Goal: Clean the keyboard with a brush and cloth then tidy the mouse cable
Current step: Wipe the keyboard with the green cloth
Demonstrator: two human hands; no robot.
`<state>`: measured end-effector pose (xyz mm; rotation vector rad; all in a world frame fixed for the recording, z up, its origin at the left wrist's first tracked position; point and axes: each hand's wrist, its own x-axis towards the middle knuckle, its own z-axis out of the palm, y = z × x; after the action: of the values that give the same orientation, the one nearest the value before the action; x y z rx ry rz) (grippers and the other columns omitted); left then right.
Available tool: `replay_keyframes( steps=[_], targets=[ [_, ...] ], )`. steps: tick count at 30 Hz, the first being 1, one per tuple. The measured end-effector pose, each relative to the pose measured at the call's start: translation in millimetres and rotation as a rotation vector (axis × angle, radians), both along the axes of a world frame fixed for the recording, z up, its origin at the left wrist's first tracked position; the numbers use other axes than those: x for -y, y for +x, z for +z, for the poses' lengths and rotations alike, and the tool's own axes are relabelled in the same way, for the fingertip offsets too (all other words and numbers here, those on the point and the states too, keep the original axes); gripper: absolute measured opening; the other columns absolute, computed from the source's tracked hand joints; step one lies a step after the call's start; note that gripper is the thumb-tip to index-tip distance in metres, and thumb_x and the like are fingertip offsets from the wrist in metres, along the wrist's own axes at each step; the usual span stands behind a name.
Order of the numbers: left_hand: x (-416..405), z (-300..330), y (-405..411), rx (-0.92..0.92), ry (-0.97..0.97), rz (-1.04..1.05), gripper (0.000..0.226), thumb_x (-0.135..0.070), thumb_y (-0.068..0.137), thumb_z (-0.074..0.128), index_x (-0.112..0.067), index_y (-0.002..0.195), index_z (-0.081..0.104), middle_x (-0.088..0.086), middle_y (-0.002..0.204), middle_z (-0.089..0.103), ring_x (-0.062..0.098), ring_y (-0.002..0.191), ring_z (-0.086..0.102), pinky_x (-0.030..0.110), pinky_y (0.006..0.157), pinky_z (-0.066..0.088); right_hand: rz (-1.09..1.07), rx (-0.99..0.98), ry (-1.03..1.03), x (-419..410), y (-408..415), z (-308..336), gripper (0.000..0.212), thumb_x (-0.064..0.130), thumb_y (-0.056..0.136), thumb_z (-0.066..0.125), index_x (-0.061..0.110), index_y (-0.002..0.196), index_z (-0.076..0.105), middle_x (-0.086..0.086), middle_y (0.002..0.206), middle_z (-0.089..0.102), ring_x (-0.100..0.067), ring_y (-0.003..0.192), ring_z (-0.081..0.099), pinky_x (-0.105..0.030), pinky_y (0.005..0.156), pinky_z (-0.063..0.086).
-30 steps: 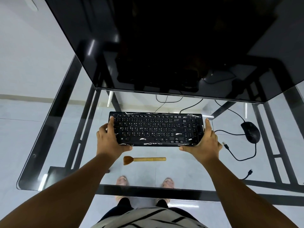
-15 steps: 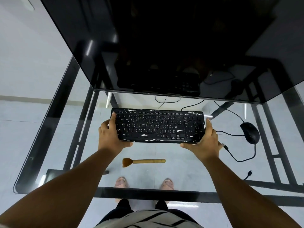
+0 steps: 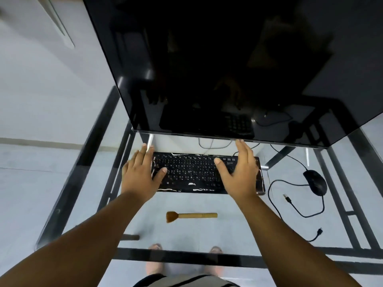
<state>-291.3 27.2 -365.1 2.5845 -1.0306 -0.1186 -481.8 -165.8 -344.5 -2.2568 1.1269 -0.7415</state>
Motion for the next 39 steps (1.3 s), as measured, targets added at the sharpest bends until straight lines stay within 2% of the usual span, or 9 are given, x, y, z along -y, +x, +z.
replay_keyframes(
  steps=[3, 8, 12, 16, 20, 24, 29, 34, 39],
  targets=[
    [-7, 30, 21, 0.109, -0.063, -0.009, 0.073, -0.062, 0.091, 0.030, -0.024, 0.152, 0.018, -0.004, 0.161, 0.016, 0.018, 0.147, 0.016, 0.044, 0.116, 0.017, 0.079, 0.120, -0.061, -11, 39, 38, 0.072, 0.056, 0.087, 0.056, 0.018, 0.146, 0.038, 0.001, 0.153, 0.035, -0.016, 0.141, 0.034, -0.054, 0.109, 0.035],
    [-23, 99, 66, 0.242, -0.200, 0.027, 0.068, -0.056, 0.094, 0.030, -0.023, 0.152, 0.018, -0.003, 0.160, 0.016, 0.016, 0.147, 0.015, 0.043, 0.118, 0.014, 0.190, 0.232, -0.177, -38, 98, 108, 0.069, 0.052, 0.090, 0.057, 0.021, 0.148, 0.035, 0.004, 0.156, 0.028, -0.014, 0.142, 0.030, -0.050, 0.113, 0.029],
    [-42, 159, 110, 0.354, -0.293, 0.051, 0.063, -0.051, 0.097, 0.033, -0.024, 0.152, 0.018, -0.004, 0.161, 0.013, 0.014, 0.148, 0.011, 0.042, 0.118, 0.011, 0.255, 0.335, -0.321, -62, 148, 166, 0.068, 0.048, 0.091, 0.057, 0.020, 0.148, 0.034, 0.002, 0.157, 0.026, -0.017, 0.141, 0.032, -0.048, 0.110, 0.035],
    [-55, 209, 153, 0.457, -0.354, 0.077, 0.063, -0.052, 0.094, 0.031, -0.026, 0.151, 0.021, -0.003, 0.161, 0.015, 0.017, 0.147, 0.013, 0.044, 0.117, 0.014, 0.288, 0.386, -0.473, -77, 194, 214, 0.068, 0.047, 0.090, 0.058, 0.020, 0.148, 0.036, -0.002, 0.157, 0.028, -0.024, 0.141, 0.033, -0.048, 0.108, 0.037],
    [-61, 248, 193, 0.509, -0.427, 0.113, 0.064, -0.051, 0.094, 0.031, -0.027, 0.152, 0.018, -0.006, 0.161, 0.012, 0.015, 0.148, 0.009, 0.045, 0.117, 0.014, 0.307, 0.406, -0.606, -87, 238, 263, 0.070, 0.049, 0.088, 0.059, 0.023, 0.149, 0.035, -0.002, 0.159, 0.026, -0.023, 0.143, 0.029, -0.042, 0.108, 0.034],
    [-57, 272, 231, 0.535, -0.463, 0.159, 0.065, -0.051, 0.094, 0.029, -0.026, 0.152, 0.018, -0.007, 0.161, 0.013, 0.012, 0.148, 0.008, 0.044, 0.117, 0.011, 0.327, 0.331, -0.680, -91, 285, 308, 0.072, 0.056, 0.089, 0.049, 0.029, 0.151, 0.027, 0.003, 0.162, 0.017, -0.022, 0.146, 0.021, -0.040, 0.109, 0.030],
    [-45, 280, 270, 0.544, -0.436, 0.184, 0.066, -0.052, 0.093, 0.020, -0.024, 0.153, 0.018, -0.005, 0.161, 0.012, 0.013, 0.148, 0.006, 0.044, 0.118, 0.007, 0.329, 0.148, -0.642, -89, 353, 338, 0.075, 0.057, 0.087, 0.048, 0.032, 0.152, 0.019, 0.001, 0.162, 0.015, -0.028, 0.142, 0.025, -0.047, 0.107, 0.036],
    [-36, 269, 302, 0.495, -0.384, 0.188, 0.069, -0.054, 0.091, 0.009, -0.025, 0.154, 0.010, -0.008, 0.161, 0.002, 0.008, 0.147, -0.005, 0.043, 0.118, 0.004, 0.378, -0.083, -0.496, -90, 412, 342, 0.075, 0.058, 0.087, 0.050, 0.032, 0.151, 0.019, 0.000, 0.162, 0.011, -0.035, 0.138, 0.029, -0.049, 0.107, 0.034],
    [-36, 252, 320, 0.433, -0.331, 0.203, 0.073, -0.055, 0.087, -0.003, -0.026, 0.153, 0.004, -0.010, 0.160, -0.005, 0.006, 0.145, -0.011, 0.041, 0.118, -0.001, 0.382, -0.320, -0.268, -85, 450, 329, 0.074, 0.062, 0.089, 0.046, 0.034, 0.151, 0.019, 0.000, 0.162, 0.010, -0.039, 0.141, 0.025, -0.052, 0.109, 0.032]
  ],
)
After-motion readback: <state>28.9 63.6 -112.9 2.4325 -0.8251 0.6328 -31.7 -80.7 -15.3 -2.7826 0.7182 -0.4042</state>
